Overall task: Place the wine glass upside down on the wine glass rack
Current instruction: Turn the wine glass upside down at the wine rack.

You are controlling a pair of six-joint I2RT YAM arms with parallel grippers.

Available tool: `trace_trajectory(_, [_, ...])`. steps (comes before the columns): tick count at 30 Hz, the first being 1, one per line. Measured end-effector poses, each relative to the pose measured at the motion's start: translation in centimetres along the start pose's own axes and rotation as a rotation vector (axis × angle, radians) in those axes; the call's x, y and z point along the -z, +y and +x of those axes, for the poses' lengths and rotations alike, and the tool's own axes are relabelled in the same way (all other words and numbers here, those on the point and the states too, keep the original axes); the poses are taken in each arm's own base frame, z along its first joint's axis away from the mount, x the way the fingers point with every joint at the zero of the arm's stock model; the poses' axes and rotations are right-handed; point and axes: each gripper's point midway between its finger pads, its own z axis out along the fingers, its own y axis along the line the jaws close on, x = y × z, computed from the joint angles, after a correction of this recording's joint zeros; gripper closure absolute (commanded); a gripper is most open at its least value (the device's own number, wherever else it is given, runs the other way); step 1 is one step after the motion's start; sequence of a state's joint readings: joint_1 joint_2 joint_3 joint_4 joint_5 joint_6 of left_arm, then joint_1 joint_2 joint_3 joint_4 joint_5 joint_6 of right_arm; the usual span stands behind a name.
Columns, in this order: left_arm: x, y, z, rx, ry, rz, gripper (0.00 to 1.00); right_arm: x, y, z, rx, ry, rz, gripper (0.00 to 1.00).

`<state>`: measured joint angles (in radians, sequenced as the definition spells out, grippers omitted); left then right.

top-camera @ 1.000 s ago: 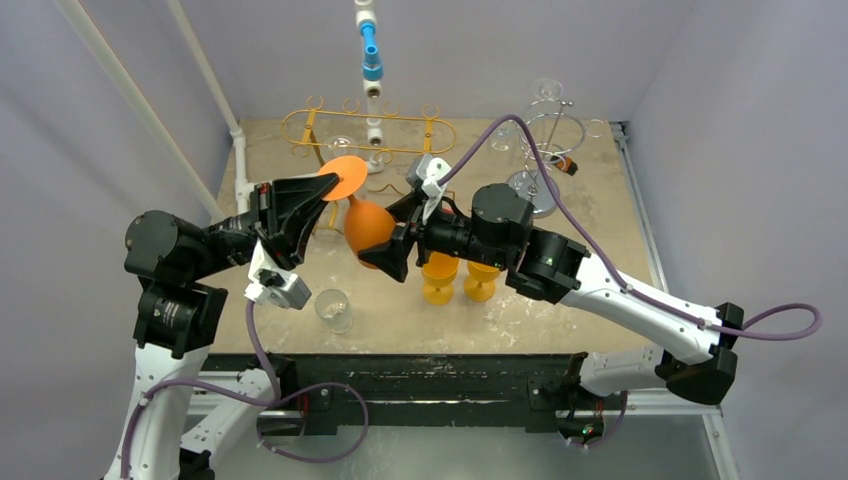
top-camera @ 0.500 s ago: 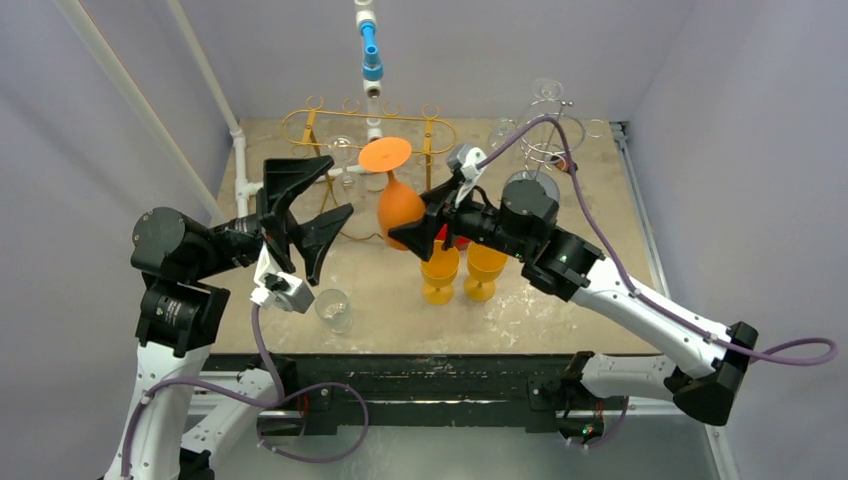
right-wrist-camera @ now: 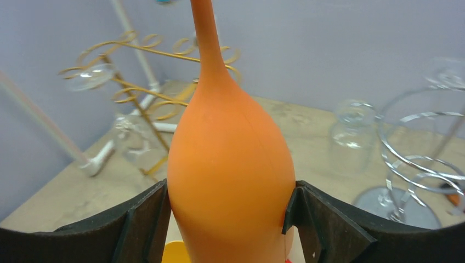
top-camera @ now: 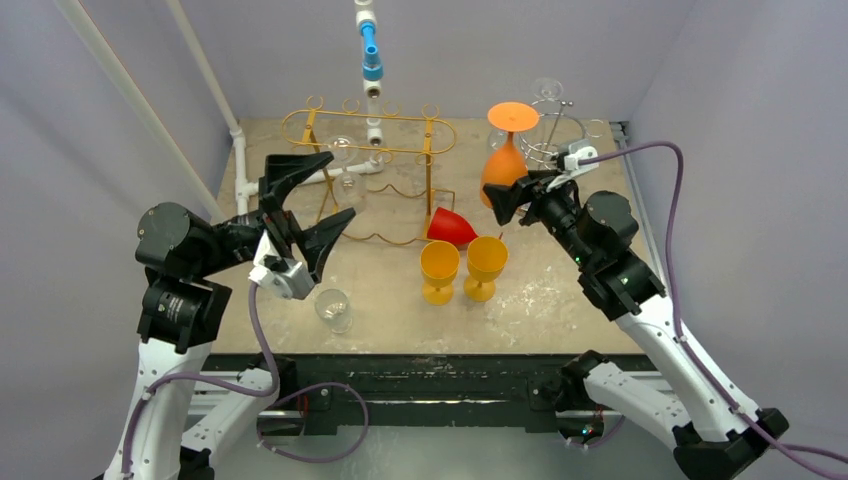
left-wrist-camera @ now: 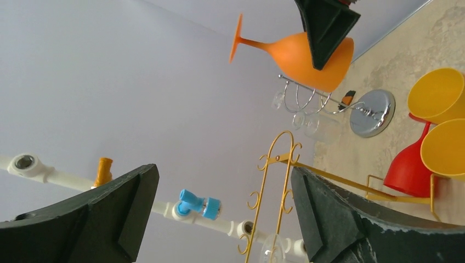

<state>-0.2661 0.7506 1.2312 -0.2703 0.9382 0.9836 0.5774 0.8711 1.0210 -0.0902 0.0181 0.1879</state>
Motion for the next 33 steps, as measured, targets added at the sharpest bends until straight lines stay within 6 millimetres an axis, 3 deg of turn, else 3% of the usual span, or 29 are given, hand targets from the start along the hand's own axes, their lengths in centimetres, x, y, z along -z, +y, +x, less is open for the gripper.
trace_trajectory(4, [-0.2, 0.2, 0.5, 0.105, 0.014, -0.025, 0.0, 0.4, -5.8, 3.3, -0.008, 0.044, 0.173, 0.39])
trace_trajectory(9, [-0.5, 0.0, 1.7, 0.231, 0.046, -0.045, 0.0, 1.0, -9.9, 7.9, -0.027, 0.101, 0.289, 0.4])
trace_trajectory(14, [-0.4, -1.0, 2.4, 0.289, 0.064, -0.047, 0.0, 1.8, -12.2, 10.3, -0.038, 0.105, 0.364, 0.4])
trace_trajectory(22, [-0.3, -1.2, 2.4, 0.31, 0.063, -0.054, 0.0, 2.6, -15.0, 11.6, -0.046, 0.067, 0.475, 0.41])
trace_trajectory(33, [-0.4, -2.0, 2.8, 0.356, 0.067, -0.049, 0.0, 2.7, -18.9, 15.1, -0.038, 0.065, 0.626, 0.39])
